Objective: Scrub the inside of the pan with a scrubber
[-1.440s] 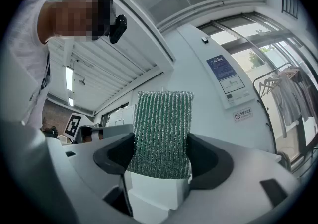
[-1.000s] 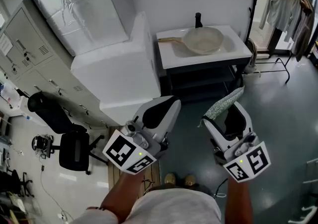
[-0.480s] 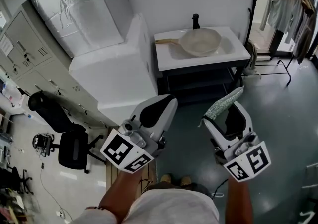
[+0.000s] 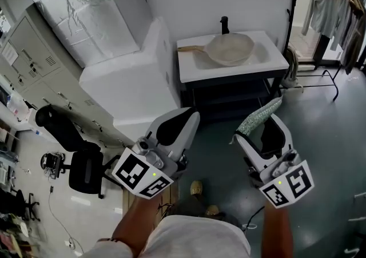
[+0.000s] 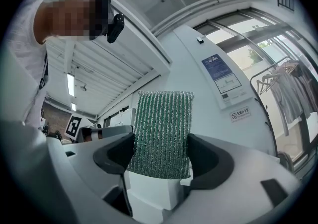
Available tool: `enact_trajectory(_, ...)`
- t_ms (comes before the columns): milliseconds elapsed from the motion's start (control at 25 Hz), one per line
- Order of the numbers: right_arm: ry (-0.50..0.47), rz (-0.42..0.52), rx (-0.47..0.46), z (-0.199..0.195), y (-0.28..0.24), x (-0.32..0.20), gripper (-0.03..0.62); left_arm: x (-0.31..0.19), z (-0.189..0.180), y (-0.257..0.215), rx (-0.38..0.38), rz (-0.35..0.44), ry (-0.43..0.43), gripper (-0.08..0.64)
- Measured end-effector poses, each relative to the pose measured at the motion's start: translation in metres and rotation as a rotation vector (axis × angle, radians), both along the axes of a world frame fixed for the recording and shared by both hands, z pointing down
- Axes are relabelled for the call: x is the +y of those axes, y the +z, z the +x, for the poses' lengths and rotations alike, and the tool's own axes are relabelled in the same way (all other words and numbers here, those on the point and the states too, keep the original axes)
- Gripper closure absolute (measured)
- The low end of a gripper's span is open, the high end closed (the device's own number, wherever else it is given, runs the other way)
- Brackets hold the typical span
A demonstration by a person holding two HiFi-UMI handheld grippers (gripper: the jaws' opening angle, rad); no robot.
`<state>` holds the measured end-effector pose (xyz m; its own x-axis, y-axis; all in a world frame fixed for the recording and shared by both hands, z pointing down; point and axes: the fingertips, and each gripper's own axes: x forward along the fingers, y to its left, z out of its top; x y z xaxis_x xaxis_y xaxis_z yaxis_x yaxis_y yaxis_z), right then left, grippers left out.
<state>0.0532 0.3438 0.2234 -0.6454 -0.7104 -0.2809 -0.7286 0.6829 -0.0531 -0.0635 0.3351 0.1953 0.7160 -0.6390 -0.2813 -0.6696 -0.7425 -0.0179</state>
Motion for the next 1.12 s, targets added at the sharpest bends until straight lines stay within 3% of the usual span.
enact_trajectory(480,0.037,-0.001,0.017,0.008,0.007,-0.081,0.253,-0.084,0.002,0.005,0.027,0.019,0.02,0.543)
enact_trajectory(920,0.097,-0.026,0.089,-0.009,0.001,-0.251,0.253,-0.262,-0.017,0.003,0.058,0.021,0.061,0.543)
enact_trajectory(1120,0.132,-0.04,0.112,-0.015,-0.001,-0.317,0.252,-0.341,-0.019,0.007,0.038,0.001,0.081,0.543)
